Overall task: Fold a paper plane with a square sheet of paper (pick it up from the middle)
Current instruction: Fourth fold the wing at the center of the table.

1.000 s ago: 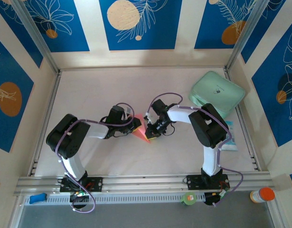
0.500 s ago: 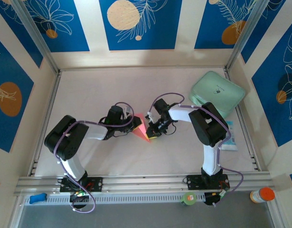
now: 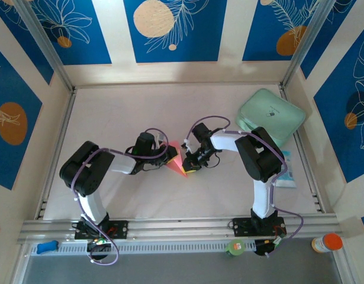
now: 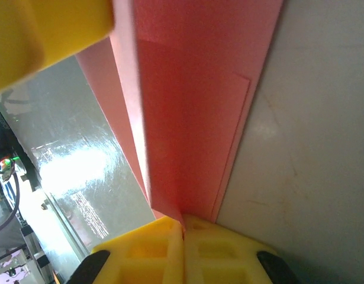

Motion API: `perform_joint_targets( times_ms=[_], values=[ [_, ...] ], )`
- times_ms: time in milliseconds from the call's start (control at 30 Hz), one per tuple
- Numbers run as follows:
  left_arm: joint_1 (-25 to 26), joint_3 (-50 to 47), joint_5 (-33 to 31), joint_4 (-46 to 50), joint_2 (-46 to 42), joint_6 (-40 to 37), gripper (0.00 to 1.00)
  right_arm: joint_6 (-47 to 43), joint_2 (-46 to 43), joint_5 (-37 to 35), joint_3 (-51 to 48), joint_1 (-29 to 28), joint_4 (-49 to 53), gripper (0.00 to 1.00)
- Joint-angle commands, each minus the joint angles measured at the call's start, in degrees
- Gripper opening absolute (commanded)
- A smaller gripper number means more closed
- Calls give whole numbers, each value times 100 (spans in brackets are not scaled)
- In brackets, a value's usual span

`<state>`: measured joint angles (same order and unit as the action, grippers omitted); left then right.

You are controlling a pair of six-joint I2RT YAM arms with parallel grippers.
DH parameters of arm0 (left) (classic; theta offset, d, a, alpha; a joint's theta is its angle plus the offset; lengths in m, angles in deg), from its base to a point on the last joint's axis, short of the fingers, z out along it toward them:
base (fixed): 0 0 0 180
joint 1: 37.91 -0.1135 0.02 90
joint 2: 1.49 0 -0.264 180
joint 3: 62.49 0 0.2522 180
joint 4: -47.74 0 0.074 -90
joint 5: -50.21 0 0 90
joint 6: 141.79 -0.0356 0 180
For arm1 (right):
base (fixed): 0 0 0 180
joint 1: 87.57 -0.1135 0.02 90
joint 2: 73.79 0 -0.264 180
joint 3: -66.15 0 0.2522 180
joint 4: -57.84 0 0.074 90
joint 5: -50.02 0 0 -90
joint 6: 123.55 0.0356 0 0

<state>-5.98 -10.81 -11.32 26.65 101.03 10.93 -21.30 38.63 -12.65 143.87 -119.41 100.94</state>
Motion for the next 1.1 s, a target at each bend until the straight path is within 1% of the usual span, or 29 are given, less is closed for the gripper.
perform_joint_targets(
  times_ms=[0,200,667,867,1067],
  values=[
    [51,103,19,-120,145,23,28,23,213,-255,-68,18,201,8],
    [55,139,-46,-93,215,30,27,32,218,-255,-78,23,203,10],
    [46,221,-106,-83,390,78,27,108,243,-276,-139,61,239,8],
    [42,234,-133,29,422,74,27,148,186,-247,-156,85,239,11],
    [37,248,-208,261,435,30,27,276,-63,-112,-226,136,181,15]
  ],
)
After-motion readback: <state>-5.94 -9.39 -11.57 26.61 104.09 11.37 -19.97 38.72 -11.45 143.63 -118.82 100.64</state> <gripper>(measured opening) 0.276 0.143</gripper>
